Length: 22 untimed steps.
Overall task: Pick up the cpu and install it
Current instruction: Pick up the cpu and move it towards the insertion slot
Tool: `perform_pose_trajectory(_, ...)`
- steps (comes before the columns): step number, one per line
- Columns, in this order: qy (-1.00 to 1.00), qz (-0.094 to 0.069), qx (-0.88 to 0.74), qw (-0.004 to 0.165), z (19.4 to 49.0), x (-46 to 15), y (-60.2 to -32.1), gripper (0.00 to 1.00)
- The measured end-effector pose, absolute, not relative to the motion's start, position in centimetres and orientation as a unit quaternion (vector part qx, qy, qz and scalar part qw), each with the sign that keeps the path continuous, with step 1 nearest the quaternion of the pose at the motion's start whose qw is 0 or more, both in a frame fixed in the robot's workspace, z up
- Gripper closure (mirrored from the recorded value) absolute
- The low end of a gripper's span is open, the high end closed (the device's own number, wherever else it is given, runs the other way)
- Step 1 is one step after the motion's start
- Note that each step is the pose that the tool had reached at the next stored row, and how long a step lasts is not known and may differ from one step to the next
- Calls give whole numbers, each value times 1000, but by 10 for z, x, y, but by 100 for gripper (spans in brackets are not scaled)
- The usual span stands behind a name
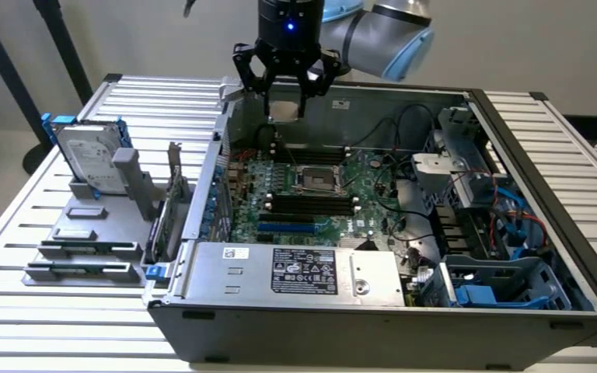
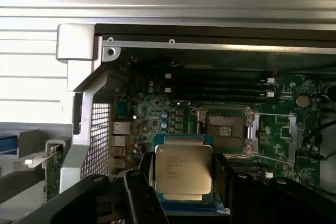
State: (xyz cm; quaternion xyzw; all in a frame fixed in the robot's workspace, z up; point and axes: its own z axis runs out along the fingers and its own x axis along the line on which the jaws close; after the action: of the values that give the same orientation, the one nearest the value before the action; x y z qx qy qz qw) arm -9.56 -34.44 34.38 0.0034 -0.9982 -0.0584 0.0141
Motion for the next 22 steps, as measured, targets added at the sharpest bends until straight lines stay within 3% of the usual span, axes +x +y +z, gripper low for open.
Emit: perform_pose_trajectory(22, -998, -58, 3, 14, 304, -35, -327, 45)
